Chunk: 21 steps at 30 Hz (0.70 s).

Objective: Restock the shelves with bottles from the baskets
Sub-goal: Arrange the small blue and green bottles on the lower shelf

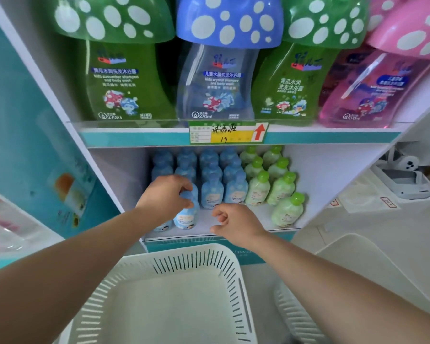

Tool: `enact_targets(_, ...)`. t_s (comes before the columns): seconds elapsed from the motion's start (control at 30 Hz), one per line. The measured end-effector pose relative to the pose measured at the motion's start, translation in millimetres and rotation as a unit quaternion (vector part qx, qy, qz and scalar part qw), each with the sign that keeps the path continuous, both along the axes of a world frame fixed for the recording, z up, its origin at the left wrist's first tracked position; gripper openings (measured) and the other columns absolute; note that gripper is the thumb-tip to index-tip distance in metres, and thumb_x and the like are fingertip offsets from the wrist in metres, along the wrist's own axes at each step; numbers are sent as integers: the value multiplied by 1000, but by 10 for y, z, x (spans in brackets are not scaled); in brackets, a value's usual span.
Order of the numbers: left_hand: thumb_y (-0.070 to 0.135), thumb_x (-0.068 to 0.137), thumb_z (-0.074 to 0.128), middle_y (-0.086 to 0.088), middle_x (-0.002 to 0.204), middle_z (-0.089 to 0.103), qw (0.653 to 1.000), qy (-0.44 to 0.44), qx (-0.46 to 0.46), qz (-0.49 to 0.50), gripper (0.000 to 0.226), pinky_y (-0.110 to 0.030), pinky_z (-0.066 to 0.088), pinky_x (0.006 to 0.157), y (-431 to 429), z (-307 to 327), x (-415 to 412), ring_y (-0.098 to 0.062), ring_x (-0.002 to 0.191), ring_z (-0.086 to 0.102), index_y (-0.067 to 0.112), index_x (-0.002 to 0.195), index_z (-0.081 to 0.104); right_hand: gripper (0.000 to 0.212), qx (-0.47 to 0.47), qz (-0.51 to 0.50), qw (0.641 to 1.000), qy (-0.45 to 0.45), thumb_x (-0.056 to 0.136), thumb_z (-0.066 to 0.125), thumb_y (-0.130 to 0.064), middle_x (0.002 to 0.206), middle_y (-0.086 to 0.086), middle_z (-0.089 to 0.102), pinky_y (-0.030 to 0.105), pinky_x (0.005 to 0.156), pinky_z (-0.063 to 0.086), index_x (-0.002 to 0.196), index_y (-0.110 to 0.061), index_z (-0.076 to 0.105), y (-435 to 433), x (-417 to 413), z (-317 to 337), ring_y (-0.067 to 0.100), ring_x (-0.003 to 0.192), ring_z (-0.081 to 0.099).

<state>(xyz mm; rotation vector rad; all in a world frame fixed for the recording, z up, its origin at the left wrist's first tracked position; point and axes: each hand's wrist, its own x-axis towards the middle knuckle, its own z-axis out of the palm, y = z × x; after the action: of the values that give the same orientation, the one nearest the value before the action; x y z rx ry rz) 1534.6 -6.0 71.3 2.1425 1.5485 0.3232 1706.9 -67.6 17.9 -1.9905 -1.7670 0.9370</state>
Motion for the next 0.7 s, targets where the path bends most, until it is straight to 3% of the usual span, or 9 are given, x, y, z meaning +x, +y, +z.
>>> enact_targets(0.47, 18, 80, 70, -4, 103, 65, 998, 49, 28, -14, 25, -21, 32, 68, 144, -399, -36, -20, 88, 56, 13, 103, 66, 34, 4, -3, 1000, 8, 80, 72, -25, 102, -2, 61, 34, 90, 50, 112, -19, 64, 113, -122, -95, 16, 92, 60)
enact_targets(0.63, 19, 76, 72, 1, 81, 59, 998, 46, 15, -41, 13, -26, 34, 67, 171, -383, -84, -25, 93, 58, 14, 82, 61, 41, 57, 5, 998, 1, 80, 70, -24, 103, -3, 60, 33, 87, 49, 120, -22, 59, 276, -320, -40, 17, 93, 58)
enact_targets(0.7, 22, 75, 73, -2, 97, 63, 995, 89, 25, -48, 26, -27, 40, 79, 187, -356, -152, -25, 103, 56, 16, 98, 63, 46, 76, 11, 997, -9, 80, 70, -26, 109, -1, 61, 34, 87, 49, 124, -24, 56, 338, -402, -29, 19, 97, 59)
